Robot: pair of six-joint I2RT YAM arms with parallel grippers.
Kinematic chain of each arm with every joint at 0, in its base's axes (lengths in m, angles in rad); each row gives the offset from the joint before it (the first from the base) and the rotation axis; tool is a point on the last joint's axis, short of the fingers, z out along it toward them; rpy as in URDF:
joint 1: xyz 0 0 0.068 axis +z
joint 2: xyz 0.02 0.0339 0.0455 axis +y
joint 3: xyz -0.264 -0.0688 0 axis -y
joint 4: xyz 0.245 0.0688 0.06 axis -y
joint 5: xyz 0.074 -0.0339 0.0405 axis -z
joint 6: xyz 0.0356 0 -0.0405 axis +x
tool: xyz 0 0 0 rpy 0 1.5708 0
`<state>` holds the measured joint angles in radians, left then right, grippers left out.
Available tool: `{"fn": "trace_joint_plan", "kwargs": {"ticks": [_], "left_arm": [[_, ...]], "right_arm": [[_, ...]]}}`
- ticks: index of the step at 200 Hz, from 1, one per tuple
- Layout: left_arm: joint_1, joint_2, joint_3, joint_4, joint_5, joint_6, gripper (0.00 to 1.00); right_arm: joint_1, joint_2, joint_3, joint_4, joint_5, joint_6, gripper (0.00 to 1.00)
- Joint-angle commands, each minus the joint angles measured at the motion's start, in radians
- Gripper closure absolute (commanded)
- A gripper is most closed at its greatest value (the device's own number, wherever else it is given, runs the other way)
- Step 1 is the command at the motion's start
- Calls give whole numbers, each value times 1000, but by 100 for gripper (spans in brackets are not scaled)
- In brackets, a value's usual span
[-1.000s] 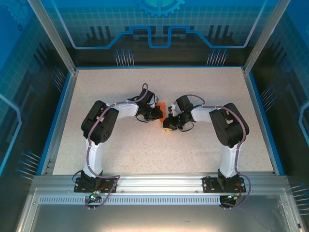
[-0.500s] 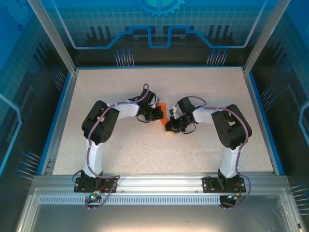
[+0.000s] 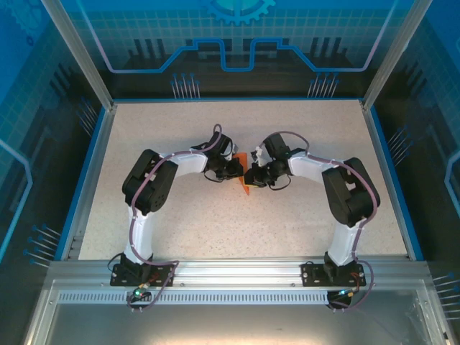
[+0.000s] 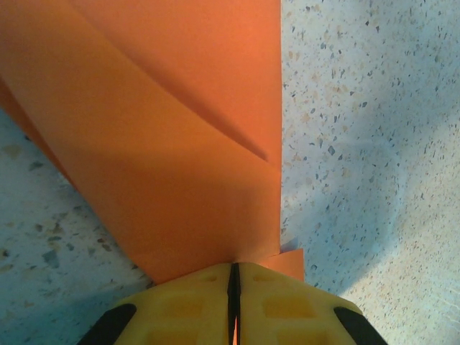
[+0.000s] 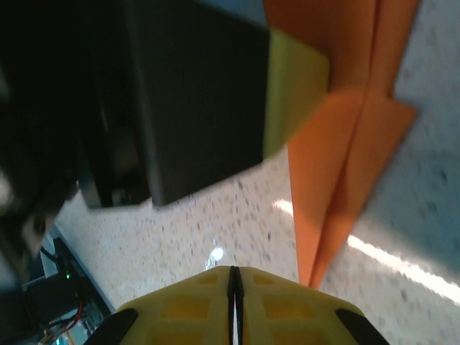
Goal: Fold a paper plane with a square sheet of paper (pick it up from the middle)
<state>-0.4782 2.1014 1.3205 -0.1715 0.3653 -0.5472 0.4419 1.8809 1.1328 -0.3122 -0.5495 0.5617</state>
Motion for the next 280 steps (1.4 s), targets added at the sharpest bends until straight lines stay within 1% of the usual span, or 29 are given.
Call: {"fn": "trace_joint_plan", "kwargs": {"ticks": [1, 48, 75, 93, 122, 137, 150, 171, 212, 239, 262, 280], "left_arm": [[0, 60, -3, -75, -56, 8, 87], [1, 26, 6, -70, -43, 8, 85], [6, 10, 36, -59, -24, 29, 81], [16, 4, 43, -20, 14, 44, 76], [41, -32, 20, 76, 75, 54, 72], [50, -58, -2, 122, 109, 60, 71], [54, -83, -26, 150, 116, 71, 70], [54, -120, -84, 204, 135, 83, 70], [54, -184, -231, 368, 196, 93, 69], [54, -190, -299, 448, 227, 121, 68], [54, -180, -341, 535, 274, 163, 65], [54, -178, -371, 587, 287, 217, 61]], "right_arm": [[21, 74, 30, -1, -4, 11, 89], [0, 130, -20, -2, 16, 3, 91], [-11, 137, -58, -37, 14, -23, 91], [-17, 129, -82, -65, 1, -46, 91], [-19, 104, -132, -79, -56, -68, 91], [-19, 86, -158, -79, -89, -74, 91], [-19, 71, -179, -77, -112, -76, 91], [-23, 49, -196, -79, -123, -76, 92], [-40, 47, -198, -79, -140, -71, 91], [-51, 51, -202, -82, -141, -73, 92], [-54, 63, -203, -84, -141, -75, 92], [-54, 77, -200, -88, -141, -77, 92]]}}
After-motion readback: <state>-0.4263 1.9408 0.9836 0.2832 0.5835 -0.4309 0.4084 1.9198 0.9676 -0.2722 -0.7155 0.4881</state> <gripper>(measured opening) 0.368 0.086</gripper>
